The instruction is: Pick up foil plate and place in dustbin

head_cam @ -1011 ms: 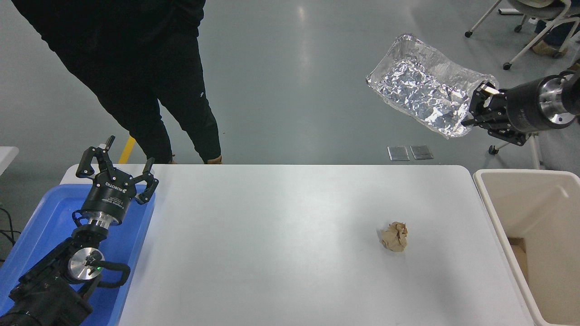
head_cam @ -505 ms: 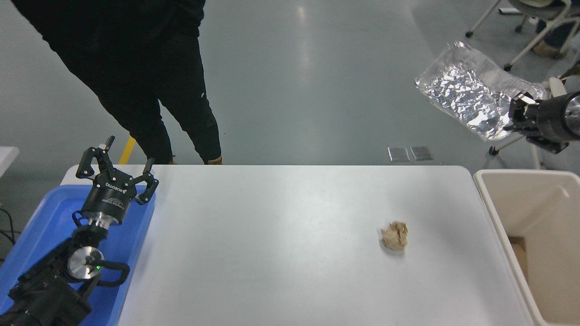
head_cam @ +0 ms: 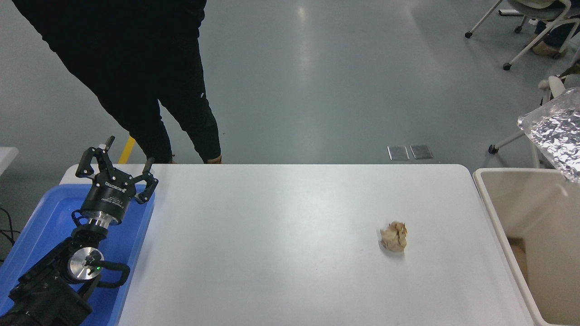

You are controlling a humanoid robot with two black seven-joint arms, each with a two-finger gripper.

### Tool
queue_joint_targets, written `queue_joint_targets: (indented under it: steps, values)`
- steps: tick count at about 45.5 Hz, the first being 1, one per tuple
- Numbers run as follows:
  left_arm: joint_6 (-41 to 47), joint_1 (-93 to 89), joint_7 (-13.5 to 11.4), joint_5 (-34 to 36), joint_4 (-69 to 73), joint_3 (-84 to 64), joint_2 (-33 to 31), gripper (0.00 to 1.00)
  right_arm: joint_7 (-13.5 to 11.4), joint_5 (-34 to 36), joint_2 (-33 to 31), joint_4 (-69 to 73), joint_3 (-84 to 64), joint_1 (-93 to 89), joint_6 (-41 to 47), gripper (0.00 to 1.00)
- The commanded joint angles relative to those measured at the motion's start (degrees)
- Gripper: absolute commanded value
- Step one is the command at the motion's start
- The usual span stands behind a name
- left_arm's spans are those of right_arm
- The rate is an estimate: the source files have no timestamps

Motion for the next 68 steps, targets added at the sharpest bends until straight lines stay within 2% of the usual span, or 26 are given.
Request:
queue_joint_targets:
  steps: [1,9,28,29,31,33,34,43,52,59,68]
  values:
    - [0.1,0.0,0.0,0.0,0.0,0.0,0.1,0.98,0.0,2.0,4.1,-3.5,6.0,-10.4,-6.2,0.0]
    - [0.1,0.0,0.0,0.0,0.0,0.0,0.0,0.98,0.0,2.1,7.2,-7.7,8.4,-15.0,-6.8,0.0]
    - [0.0,0.0,0.0,0.0,0.0,0.0,0.0,0.98,0.0,2.1,7.3,-7.9,9.0,-16.9,-6.9,0.0]
    - [0.1,0.0,0.0,0.0,0.0,0.0,0.0,0.98,0.0,2.0,7.3,-7.9,8.9,-16.9,-6.9,0.12]
    - [0.0,0.0,0.0,0.0,0.0,0.0,0.0,0.98,0.1,1.3,7.2,-7.9,8.7,-17.0,-6.9,0.52]
    - [0.1,0.0,0.0,0.0,0.0,0.0,0.0,0.98,0.1,1.2,7.1,-7.9,8.2,-16.9,-6.9,0.96]
    - [0.0,0.0,0.0,0.0,0.0,0.0,0.0,0.98,0.0,1.3,6.9,-7.8,8.4,-16.9,-6.9,1.0]
    - [0.0,0.0,0.0,0.0,0.0,0.0,0.1,0.98,0.0,1.1,5.8,-6.3,8.1,-13.8,-6.1,1.0]
    - [0.0,0.0,0.0,0.0,0.0,0.0,0.0,0.98,0.3,0.8,-2.1,3.9,4.6,-1.1,-5.4,1.0]
    - [0.1,0.0,0.0,0.0,0.0,0.0,0.0,0.98,0.3,-3.6,-6.8,18.4,-7.6,17.7,-1.1,1.0]
    - [0.0,0.0,0.1,0.0,-0.1,0.0,0.0,0.98,0.3,-5.3,-4.6,26.0,-17.6,36.9,10.3,1.0]
